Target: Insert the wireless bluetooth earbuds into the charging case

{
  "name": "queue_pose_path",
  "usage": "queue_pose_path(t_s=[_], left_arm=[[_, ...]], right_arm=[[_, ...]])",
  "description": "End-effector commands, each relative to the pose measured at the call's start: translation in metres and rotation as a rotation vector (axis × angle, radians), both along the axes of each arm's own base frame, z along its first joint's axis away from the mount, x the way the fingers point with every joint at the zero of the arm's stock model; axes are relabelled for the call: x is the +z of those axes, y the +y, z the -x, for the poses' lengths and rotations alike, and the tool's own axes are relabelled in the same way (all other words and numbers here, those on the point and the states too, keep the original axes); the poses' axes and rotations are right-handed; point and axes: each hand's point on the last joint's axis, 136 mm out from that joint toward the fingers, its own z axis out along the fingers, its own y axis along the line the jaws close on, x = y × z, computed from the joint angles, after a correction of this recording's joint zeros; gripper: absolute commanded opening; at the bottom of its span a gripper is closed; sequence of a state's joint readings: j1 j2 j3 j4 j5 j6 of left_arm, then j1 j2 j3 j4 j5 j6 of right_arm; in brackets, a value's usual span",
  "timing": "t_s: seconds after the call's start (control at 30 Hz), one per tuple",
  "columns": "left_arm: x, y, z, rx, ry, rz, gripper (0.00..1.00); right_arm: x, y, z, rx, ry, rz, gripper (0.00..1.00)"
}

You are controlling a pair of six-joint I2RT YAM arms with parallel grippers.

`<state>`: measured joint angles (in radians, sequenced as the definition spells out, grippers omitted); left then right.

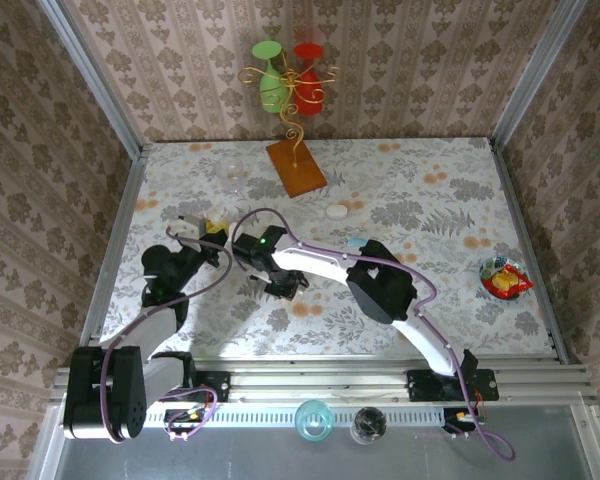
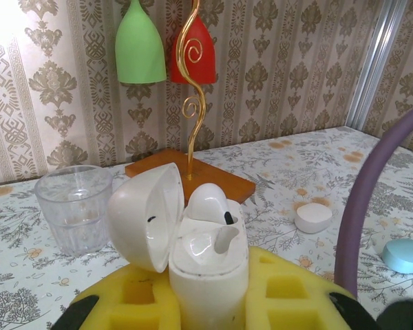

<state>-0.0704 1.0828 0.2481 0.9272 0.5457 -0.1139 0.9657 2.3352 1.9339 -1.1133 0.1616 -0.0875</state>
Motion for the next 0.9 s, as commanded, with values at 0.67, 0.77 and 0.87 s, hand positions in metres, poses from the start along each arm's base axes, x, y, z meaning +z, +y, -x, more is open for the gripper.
queue_pose_path(t_s=[0.67,0.77,0.87], left_arm=[[-0.005,-0.117,0.014,-0.326,-0.163,-0.072,0.0],[-0.011,-0.134,0.012,-0.365,-0.159,-0.086,0.0],[-0.015,-0.156,0.019,-0.423,-0.159,-0.097,0.0]], right_arm=[[0.188,-0.049,-0.077,-0.538,-0.384,-1.048,0.21],[0.202,-0.05,-0.073,-0.516,-0.399,-1.093,0.21],[0.216,-0.049,-0.069,-0.496,-0.41,-1.139,0.21]])
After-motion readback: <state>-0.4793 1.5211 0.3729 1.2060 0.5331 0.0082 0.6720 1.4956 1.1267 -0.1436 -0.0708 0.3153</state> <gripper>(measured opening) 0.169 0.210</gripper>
